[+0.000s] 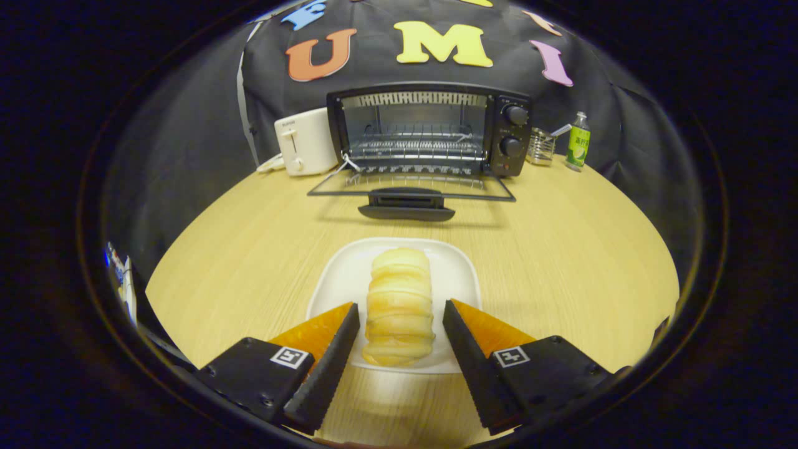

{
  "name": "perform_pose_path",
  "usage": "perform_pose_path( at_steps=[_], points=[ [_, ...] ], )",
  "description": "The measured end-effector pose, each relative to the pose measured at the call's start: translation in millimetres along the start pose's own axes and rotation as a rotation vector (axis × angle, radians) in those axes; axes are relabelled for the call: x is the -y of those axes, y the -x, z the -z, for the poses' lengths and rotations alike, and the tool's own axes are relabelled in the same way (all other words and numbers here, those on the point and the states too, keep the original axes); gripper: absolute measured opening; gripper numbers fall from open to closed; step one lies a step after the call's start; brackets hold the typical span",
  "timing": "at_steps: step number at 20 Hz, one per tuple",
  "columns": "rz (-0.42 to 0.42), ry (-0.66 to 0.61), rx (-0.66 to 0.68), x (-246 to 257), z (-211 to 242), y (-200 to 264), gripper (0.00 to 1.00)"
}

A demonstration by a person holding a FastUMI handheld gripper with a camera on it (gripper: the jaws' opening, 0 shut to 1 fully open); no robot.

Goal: Open the toaster oven, put the food inside, and close the toaster oven door.

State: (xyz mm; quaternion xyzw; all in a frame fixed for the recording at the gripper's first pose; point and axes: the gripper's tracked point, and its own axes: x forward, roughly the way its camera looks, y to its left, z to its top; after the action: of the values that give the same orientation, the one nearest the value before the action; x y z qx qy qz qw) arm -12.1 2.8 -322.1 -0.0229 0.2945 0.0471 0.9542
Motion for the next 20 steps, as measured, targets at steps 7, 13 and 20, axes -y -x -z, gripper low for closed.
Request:
perform_pose_path(
  at_steps=[7, 13, 20],
  points=[
    [-0.02, -0.006, -0.004, -6, 2, -2, 0.68],
    [-0.05, -0.01, 0.093, -15, -21, 13, 0.66],
    [-0.203, -0.155, 0.196, -49, -65, 27, 0.65]
  ],
)
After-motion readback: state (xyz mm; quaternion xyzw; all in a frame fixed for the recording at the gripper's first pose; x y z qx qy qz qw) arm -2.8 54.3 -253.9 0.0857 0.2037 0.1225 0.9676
